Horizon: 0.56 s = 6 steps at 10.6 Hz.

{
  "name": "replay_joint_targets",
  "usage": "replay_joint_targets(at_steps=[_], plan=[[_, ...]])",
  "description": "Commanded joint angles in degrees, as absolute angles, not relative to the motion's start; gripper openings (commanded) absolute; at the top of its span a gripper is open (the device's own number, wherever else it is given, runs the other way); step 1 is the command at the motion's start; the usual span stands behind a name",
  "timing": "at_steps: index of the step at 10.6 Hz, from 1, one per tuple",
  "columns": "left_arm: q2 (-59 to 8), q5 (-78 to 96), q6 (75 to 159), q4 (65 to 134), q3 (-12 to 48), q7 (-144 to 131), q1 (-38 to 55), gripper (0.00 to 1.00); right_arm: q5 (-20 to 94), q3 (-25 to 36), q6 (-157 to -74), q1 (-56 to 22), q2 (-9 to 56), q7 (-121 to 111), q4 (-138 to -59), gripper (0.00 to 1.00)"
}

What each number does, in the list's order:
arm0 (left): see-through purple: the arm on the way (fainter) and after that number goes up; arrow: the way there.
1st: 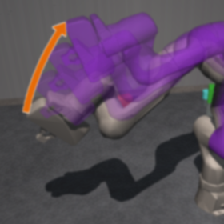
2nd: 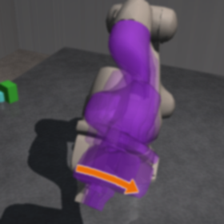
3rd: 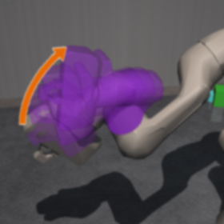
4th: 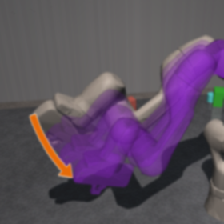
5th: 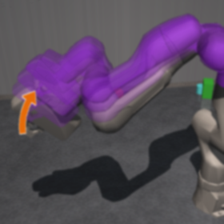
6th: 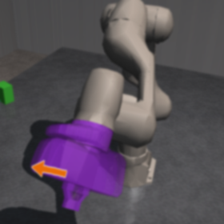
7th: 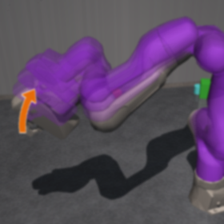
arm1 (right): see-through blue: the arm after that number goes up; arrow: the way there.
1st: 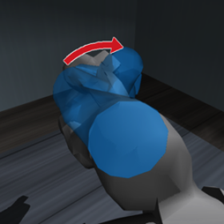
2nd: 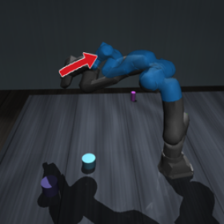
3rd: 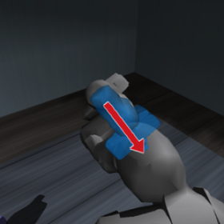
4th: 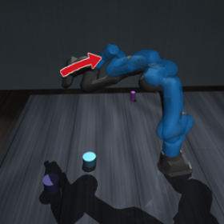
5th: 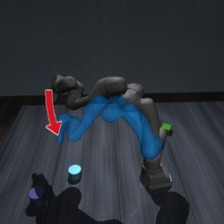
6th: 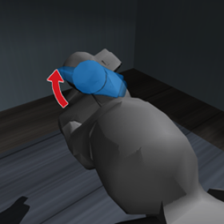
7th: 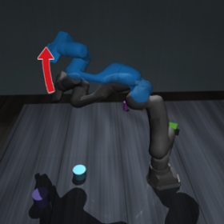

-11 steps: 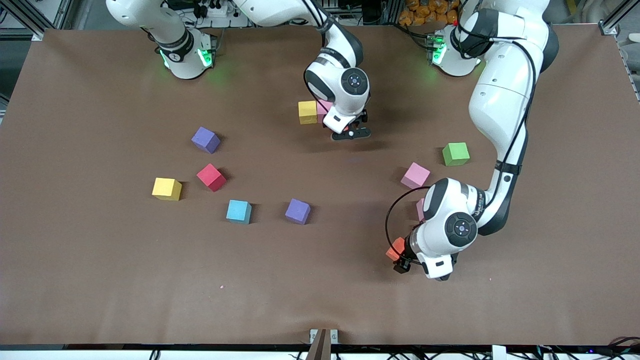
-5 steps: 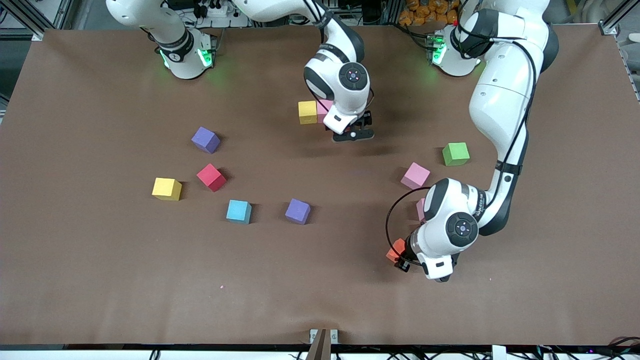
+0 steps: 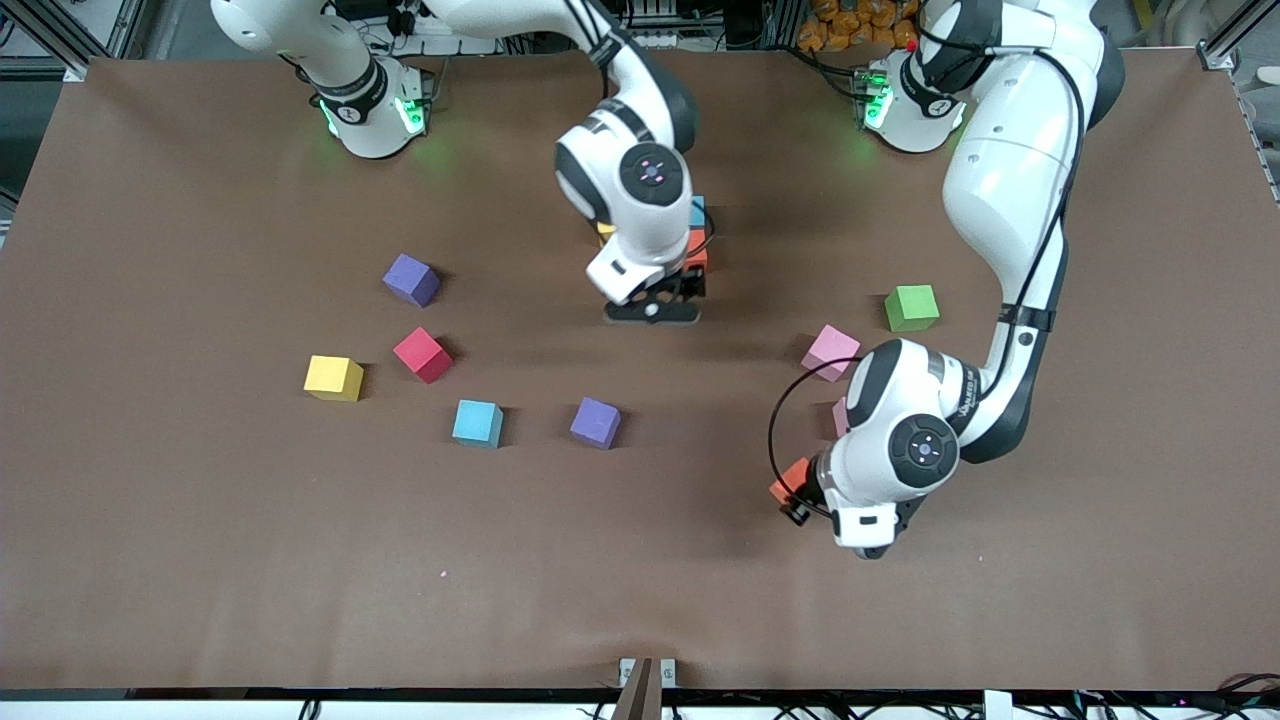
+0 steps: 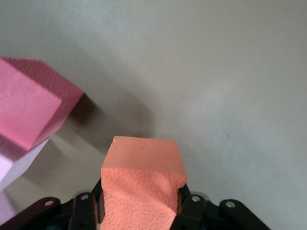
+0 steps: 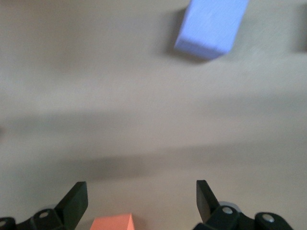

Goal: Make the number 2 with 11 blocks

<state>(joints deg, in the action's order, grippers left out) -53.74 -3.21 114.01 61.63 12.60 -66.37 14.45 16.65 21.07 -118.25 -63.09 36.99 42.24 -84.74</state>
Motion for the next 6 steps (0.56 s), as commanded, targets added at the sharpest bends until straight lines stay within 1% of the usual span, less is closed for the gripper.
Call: replay_joint_targets(at_steps=[1, 2, 3, 4, 6], plan=[[-48.7, -3.4, 113.4, 68.9, 12.6, -64.6, 15.6, 0.44, 16.8, 20.0, -117.9, -55.1, 37.6, 35.5, -83.4, 1.0], [-47.1, -3.7, 113.9, 71.8, 13.6, -64.6, 16.0, 0.44, 16.8, 19.9, -118.0, -53.5, 38.6, 32.9, -83.3, 1.0], [-44.5, -3.7, 114.6, 76.1, 14.9, -64.6, 15.9, 0.43, 16.6, 20.0, -118.6, -53.2, 39.7, 32.7, -82.8, 1.0], [-41.0, -3.6, 117.4, 82.2, 16.3, -64.7, 15.8, 0.43, 16.4, 20.0, -119.3, -52.6, 40.5, 32.6, -81.9, 1.0], [-32.6, -3.6, 127.3, 98.8, 17.4, -64.8, 15.9, 0.43, 16.8, 19.5, -119.3, -49.4, 42.3, 32.8, -79.5, 1.0]])
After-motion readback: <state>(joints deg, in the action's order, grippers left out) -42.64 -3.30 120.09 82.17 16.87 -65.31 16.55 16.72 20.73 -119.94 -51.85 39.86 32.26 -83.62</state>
